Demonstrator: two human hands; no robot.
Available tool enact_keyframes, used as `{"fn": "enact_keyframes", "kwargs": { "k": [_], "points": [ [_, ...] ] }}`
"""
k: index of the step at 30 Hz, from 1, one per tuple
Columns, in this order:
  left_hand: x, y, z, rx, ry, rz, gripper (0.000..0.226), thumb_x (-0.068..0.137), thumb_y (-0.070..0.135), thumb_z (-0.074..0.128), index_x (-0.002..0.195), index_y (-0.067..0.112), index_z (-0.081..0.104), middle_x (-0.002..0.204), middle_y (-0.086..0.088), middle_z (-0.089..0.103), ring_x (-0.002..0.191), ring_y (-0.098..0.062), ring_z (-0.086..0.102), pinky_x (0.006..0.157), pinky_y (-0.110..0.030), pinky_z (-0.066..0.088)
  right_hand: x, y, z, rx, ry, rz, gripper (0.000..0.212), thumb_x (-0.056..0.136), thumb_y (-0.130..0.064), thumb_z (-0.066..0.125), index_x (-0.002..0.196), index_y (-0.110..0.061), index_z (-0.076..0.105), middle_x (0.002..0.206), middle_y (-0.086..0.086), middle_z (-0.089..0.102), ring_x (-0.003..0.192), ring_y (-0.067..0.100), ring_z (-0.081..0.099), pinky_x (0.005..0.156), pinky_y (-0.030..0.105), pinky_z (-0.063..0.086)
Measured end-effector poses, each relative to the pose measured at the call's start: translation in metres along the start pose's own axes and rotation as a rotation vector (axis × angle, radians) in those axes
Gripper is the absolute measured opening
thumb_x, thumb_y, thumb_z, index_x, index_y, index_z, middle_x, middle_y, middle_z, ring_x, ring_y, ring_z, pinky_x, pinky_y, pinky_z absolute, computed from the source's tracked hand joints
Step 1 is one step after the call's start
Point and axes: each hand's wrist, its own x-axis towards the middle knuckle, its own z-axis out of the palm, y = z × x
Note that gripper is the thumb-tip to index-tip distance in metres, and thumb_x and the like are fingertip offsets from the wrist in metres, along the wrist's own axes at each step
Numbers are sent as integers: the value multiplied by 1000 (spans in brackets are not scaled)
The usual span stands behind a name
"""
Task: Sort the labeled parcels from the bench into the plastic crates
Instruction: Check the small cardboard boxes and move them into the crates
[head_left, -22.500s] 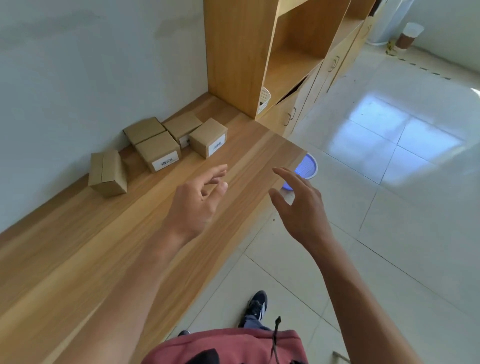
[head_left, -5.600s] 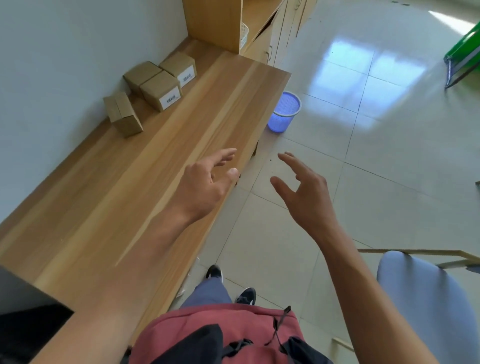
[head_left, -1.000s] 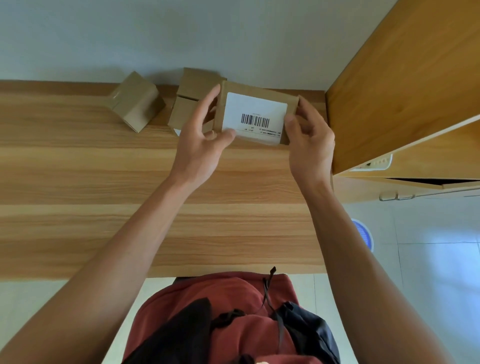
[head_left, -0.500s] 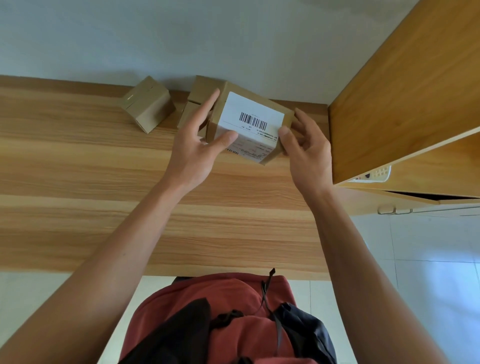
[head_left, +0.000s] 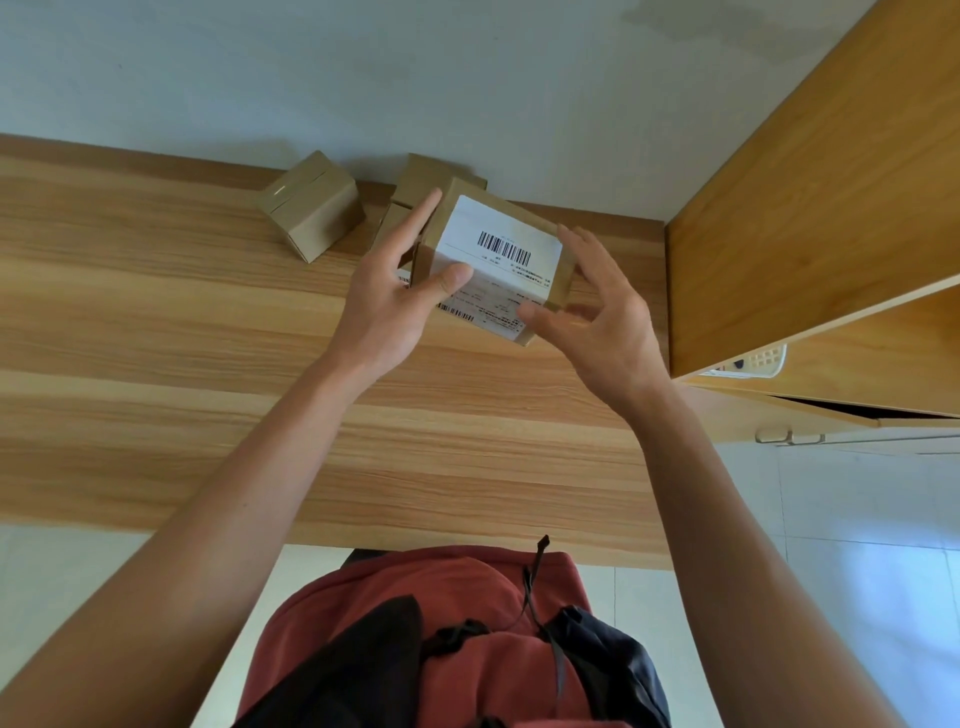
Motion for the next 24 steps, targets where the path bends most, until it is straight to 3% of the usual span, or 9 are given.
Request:
{"fn": "enact_keyframes", "kwargs": {
  "k": [4,8,11,14,18,24],
  "points": [
    [-1,2,-2,-28,10,-25,75,94,34,76,159,26,41,149,8,58,138,-11,54,107,-26,49,-2,-3,2,-6,52,-4,72,89,-37,80,152,-27,49,147,-12,51,134,4,50,96,32,59],
    [-2,0,-2,-26,78,-40,75,92,36,75,158,19,43,151,7,57,140,-8,50,115,-44,46,-6,-9,6,94,112,70,64,89,-40,80,147,-34,52,135,-18,56,125,-1,56,89,21,59],
    [-9,-1,-2,-20,184,-120,74,92,38,76,157,26,42,158,8,48,146,-8,43,121,-48,39,-8,-13,10,250,198,150,61,89,-44,80,144,-32,56,134,-15,63,124,4,61,92,31,61],
    [-18,-4,1,-79,243,-190,75,89,42,77,155,27,44,154,8,52,138,-10,52,117,-47,44,-9,-18,18,491,265,226,57,92,-33,79,143,-22,57,129,-5,69,121,12,67,91,37,62],
    [-32,3,17,-163,171,-216,67,93,33,77,152,20,46,138,8,63,119,-6,66,104,-42,55,-11,-28,34,713,271,314,52,96,-25,75,142,-14,54,130,7,69,118,19,70,94,40,61],
    [-41,13,29,-243,167,-164,50,98,24,71,145,23,54,130,7,70,117,-9,68,93,-37,61,-21,-38,58,864,181,394,48,98,-18,72,140,-9,51,130,9,70,115,19,72,95,42,61]
  ]
}}
